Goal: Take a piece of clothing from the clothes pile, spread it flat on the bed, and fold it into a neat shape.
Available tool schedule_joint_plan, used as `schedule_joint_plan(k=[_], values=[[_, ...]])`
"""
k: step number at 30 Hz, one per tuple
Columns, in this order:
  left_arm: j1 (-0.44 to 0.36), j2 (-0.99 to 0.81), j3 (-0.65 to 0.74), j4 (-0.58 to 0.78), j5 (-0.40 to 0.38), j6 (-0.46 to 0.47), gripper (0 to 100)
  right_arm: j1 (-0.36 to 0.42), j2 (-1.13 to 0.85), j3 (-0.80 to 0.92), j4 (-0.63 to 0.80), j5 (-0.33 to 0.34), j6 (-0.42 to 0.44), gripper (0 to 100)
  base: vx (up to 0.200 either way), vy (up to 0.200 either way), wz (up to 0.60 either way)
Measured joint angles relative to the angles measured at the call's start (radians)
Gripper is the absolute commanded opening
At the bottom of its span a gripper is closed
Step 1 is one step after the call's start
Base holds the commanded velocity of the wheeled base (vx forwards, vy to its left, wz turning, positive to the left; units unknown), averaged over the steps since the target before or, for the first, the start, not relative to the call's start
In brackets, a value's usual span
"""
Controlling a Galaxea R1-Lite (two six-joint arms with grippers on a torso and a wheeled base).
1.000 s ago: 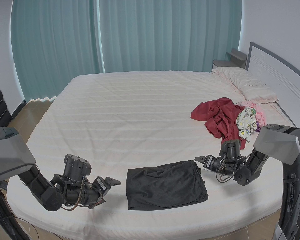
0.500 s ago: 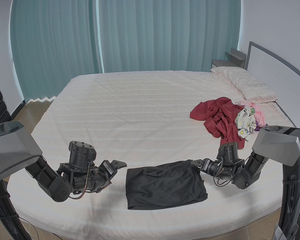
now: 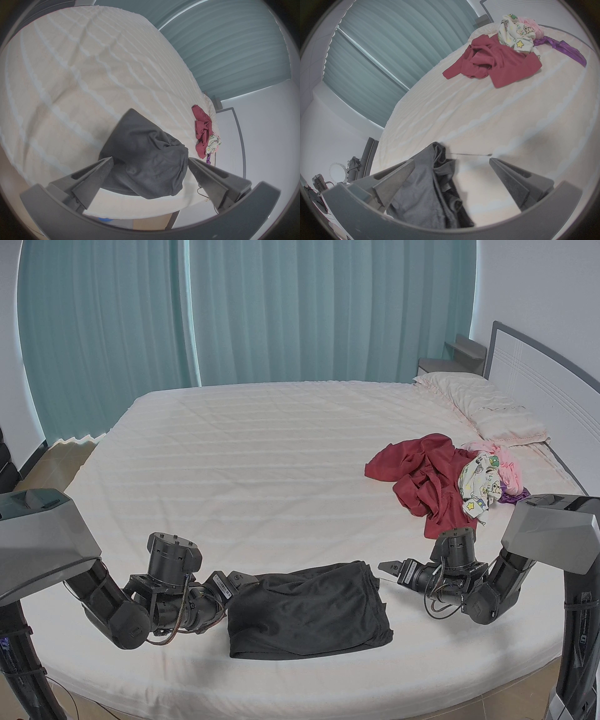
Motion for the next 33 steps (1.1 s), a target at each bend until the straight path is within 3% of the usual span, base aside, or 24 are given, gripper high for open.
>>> schedule_joint_plan(k=[7, 12, 20, 33], values=[[0.024, 0.004, 0.005, -0.003, 0.021, 0.005, 100, 0.011, 0.001, 0.018, -0.010, -0.001, -0.003, 100, 0.000, 0.000, 0.00], [0.036, 0.006, 0.018, -0.028, 0.020, 0.008, 100, 0.016, 0.003, 0.026, -0.010, -0.002, -0.006, 100, 0.200, 0.000, 0.00], [0.053, 0.020, 0.023, -0.044, 0.027, 0.028, 100, 0.036, 0.003, 0.035, -0.011, -0.002, -0.001, 100, 0.000, 0.000, 0.00], [0.083, 0.136, 0.011, -0.083, 0.113, 0.296, 100, 0.075, 0.018, 0.037, -0.060, 0.028, 0.002, 100, 0.000, 0.000, 0.00]])
